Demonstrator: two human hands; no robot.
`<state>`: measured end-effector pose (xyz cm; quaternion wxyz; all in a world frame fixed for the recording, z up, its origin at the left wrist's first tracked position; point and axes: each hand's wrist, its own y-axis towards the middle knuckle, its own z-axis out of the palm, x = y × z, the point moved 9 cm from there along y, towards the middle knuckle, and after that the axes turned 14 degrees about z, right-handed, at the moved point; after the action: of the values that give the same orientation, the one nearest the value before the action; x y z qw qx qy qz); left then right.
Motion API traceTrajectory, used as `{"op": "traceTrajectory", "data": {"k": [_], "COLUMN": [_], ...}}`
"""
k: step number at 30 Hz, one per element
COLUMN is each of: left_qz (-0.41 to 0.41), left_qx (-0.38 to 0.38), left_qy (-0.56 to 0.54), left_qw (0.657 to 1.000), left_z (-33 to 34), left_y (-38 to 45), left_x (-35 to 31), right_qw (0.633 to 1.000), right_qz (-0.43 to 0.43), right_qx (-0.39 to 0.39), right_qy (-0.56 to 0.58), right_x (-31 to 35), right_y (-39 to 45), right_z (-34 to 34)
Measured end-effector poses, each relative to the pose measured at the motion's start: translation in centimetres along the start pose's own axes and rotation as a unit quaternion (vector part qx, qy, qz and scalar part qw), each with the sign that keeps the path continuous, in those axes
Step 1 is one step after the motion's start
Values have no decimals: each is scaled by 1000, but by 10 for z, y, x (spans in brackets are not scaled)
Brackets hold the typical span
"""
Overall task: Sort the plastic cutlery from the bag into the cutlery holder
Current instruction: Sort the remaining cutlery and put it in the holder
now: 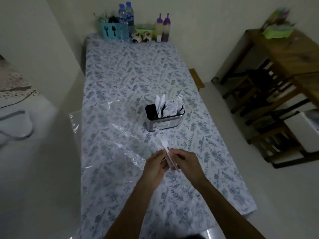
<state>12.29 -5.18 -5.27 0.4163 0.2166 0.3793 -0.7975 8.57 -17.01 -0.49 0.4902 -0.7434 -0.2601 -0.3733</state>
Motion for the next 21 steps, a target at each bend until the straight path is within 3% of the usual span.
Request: {"op": "traceTrajectory", "data": {"k": [3,8,13,21], "left_qz": [-1,0,26,6], "left_qx": [18,38,23,42], "left_qy": [-4,25,81,55], "left_qw": [1000,999,996,998], "left_z": [4,5,9,53], "left_y": [-1,-8,-6,-6], "left_x": [-2,4,8,28], "right_qw": [999,988,976,992], "right_qz": [-11,-59,-131,-88], "right_qx": [-49,-97,-50,-33], "right_qy": [4,-107,-167,-80], "right_x": [7,6,15,7], "right_y": [-5,-12,-25,-13], "right_z": [-11,-18,-13,-68]}}
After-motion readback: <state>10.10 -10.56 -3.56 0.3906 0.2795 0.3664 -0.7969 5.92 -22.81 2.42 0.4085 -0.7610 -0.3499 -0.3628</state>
